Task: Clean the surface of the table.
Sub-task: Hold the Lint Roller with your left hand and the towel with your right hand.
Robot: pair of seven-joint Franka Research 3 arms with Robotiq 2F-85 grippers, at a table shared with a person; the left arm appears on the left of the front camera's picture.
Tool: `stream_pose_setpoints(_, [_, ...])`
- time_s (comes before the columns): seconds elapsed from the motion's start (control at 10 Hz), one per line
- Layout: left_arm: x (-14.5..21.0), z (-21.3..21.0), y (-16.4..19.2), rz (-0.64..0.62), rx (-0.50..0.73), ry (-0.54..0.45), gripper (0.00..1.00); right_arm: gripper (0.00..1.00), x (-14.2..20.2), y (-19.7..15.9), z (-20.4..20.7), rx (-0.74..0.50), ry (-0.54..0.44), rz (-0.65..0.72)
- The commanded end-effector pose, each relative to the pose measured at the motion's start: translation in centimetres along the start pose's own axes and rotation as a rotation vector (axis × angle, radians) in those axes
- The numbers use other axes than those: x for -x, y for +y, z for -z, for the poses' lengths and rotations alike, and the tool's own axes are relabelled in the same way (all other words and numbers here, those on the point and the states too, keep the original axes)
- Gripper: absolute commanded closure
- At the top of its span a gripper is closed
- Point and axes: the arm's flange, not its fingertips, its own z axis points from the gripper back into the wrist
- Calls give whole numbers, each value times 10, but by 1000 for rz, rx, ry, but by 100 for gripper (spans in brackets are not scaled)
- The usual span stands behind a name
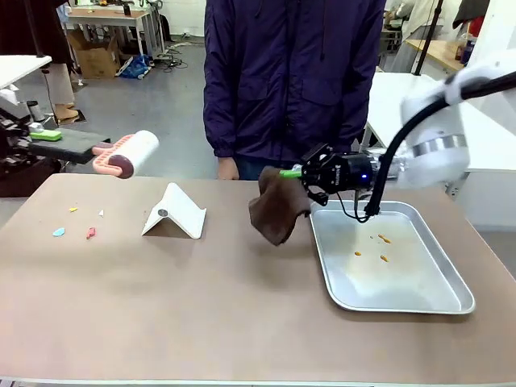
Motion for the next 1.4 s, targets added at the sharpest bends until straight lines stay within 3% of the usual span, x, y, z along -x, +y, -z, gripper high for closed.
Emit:
stream_pose_setpoints(0.0, [19, -28, 0, 41, 48, -120, 100, 95, 66, 5, -19, -186, -190, -3])
stream_pose_setpoints(0.1, [28, -56, 0, 4, 34, -267, 100, 95, 100, 1, -47, -221, -345, -54])
stream_pose_setpoints(0.3, [43, -122, -4, 74, 7, -347, 100, 95, 139, 0, -115, -279, -527, -38])
stream_pose_setpoints(0.5, [54, -180, 0, 183, -39, -242, 100, 95, 167, 0, -184, -193, -584, -84])
stream_pose_setpoints(0.8, [74, -242, 29, 220, -142, -141, 100, 95, 204, -2, -272, -123, -759, -110])
stream_pose_setpoints(0.9, [82, -249, 35, 244, -135, -155, 100, 95, 214, -5, -289, -161, -796, -120])
stream_pose_setpoints(1.0, [90, -249, 37, 309, -112, -163, 100, 95, 221, -10, -300, -190, -896, -96])
stream_pose_setpoints(1.3, [74, -239, 43, 282, -54, -186, 100, 95, 213, -20, -295, -211, -1002, -92])
